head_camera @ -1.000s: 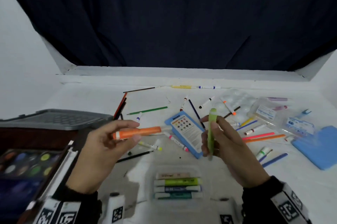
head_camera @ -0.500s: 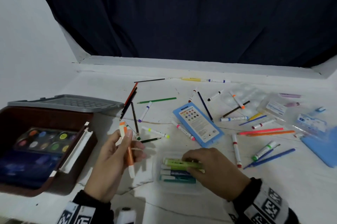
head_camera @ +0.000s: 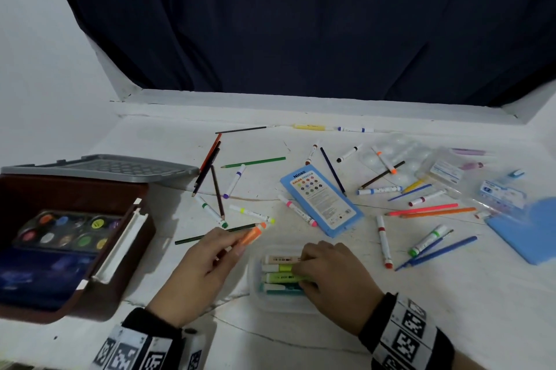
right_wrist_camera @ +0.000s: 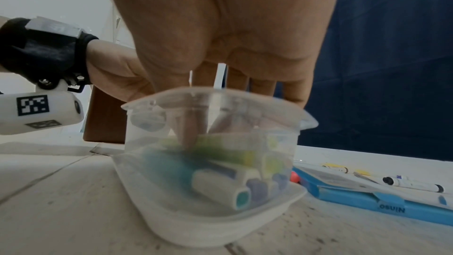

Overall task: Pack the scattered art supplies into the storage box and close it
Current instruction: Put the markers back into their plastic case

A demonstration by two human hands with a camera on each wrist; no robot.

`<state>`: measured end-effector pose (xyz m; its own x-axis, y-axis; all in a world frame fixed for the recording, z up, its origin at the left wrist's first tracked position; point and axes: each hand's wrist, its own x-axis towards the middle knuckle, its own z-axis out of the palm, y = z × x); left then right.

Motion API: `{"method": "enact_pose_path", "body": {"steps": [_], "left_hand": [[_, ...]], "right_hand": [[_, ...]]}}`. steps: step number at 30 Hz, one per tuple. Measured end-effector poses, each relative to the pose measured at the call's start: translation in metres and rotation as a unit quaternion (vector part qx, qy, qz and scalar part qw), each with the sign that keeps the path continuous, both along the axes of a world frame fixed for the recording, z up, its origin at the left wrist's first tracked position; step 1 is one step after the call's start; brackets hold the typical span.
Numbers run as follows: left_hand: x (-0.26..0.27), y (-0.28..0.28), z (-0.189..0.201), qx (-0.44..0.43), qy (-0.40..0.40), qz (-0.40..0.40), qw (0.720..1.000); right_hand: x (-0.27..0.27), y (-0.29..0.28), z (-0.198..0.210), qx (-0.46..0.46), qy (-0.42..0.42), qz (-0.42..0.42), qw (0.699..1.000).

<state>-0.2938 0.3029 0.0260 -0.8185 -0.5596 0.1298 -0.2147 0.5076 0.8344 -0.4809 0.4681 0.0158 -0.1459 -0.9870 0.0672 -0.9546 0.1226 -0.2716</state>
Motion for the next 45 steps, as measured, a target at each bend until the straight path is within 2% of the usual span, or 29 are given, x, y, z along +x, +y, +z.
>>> {"method": "enact_pose_path", "body": {"steps": [6,9,12,14,19,27,45], "left_hand": [[-0.008,0.007,0.002,0.021,-0.043,-0.092,0.995],[-0.015,0.010,-0.001,-0.052,-0.055,-0.126,0.989],[-0.026,0.011,-0.002,-0.126,-0.068,-0.156,0.977],[-0.036,0.014,-0.003,-0.161,-0.101,-0.178,0.966],[-0.059,0.024,-0.006,-0.214,-0.162,-0.228,0.936],[-0.073,0.035,-0.005,-0.247,-0.174,-0.229,0.925],[-0.078,0.032,-0.008,-0.227,-0.178,-0.191,0.938]], "right_hand": [[-0.005,0.004,-0.002,-0.019,-0.041,-0.013,0.999],[-0.014,0.015,0.003,-0.065,-0.051,-0.046,0.995],[-0.024,0.030,0.003,-0.105,-0.104,-0.106,0.983],[-0.029,0.037,0.000,-0.089,-0.139,-0.136,0.977],[-0.027,0.043,-0.008,-0.028,-0.177,-0.141,0.974],[-0.024,0.043,-0.002,0.024,-0.191,-0.141,0.971],[-0.028,0.041,-0.004,0.020,-0.183,-0.132,0.974]]}}
